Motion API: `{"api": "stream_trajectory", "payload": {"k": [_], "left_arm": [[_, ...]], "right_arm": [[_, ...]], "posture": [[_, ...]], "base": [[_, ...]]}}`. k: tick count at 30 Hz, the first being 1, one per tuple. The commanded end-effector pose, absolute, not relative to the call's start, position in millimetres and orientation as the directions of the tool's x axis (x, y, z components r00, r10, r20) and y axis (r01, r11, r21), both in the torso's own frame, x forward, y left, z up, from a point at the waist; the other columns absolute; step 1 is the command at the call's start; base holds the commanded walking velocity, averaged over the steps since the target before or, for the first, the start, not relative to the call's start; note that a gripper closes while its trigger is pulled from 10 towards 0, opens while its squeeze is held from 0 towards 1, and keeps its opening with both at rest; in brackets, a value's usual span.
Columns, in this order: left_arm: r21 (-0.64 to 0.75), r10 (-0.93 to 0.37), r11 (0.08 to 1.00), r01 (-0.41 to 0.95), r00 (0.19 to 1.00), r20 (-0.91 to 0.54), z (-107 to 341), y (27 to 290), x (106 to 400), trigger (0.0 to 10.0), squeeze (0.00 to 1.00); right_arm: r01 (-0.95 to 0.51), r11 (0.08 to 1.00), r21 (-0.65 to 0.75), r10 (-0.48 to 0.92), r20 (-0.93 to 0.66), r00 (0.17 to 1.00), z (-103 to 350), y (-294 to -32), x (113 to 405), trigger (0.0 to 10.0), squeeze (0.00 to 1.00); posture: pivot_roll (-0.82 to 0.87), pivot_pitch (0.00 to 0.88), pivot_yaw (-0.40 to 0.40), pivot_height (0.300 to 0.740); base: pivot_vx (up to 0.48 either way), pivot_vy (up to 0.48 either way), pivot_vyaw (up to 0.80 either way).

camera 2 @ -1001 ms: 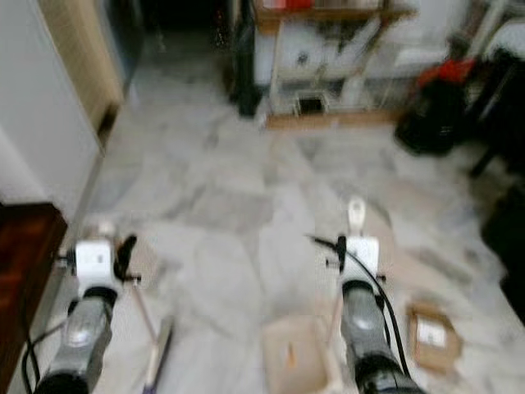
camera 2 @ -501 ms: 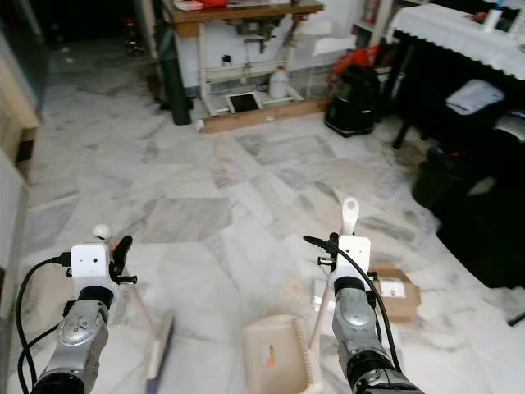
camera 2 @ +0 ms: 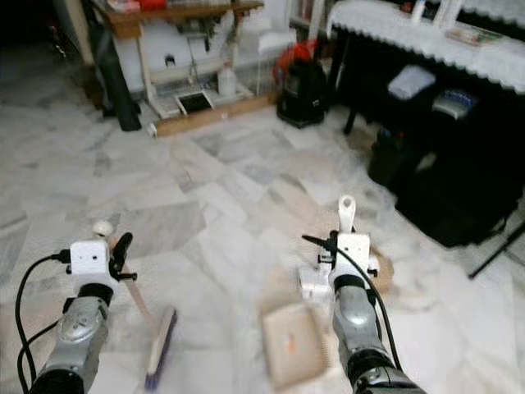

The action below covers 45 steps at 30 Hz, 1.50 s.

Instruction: Sweep floor

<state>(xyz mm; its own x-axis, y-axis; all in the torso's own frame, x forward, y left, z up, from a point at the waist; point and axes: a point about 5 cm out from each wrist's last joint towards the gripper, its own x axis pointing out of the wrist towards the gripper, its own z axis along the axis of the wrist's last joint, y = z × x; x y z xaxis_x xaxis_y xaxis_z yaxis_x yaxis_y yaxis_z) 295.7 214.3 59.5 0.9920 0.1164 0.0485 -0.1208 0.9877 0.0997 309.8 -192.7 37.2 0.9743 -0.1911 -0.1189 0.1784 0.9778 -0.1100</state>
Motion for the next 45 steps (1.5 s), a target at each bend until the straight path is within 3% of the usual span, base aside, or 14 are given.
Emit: {"api": "stream_trajectory", "payload": {"k": [1, 38, 45], "left_arm": [[0.104, 0.120, 0.987, -0.124, 0.991, 0.051, 59.7, 216.3, 295.1, 10.0, 0.00], [0.105, 0.120, 0.987, -0.125, 0.991, 0.058, 60.9, 217.3, 295.9, 10.0, 0.00], [0.104, 0.120, 0.987, -0.126, 0.991, 0.062, 61.4, 216.5, 296.2, 10.0, 0.00]], "right_arm": [[0.189, 0.976, -0.109, -0.199, -0.086, 0.976, 45.6, -194.8, 315.5, 10.0, 0.00], [0.213, 0.969, -0.125, -0.224, -0.083, 0.971, 46.0, -197.5, 315.4, 10.0, 0.00], [0.212, 0.969, -0.126, -0.222, -0.076, 0.972, 47.1, -198.1, 315.7, 10.0, 0.00]], "posture": [[0.04, 0.000, -0.002, 0.740], [0.04, 0.000, -0.002, 0.740], [0.04, 0.000, -0.004, 0.740]], "base": [[0.000, 0.450, -0.75], [0.000, 0.428, -0.74], [0.000, 0.074, -0.74]]}}
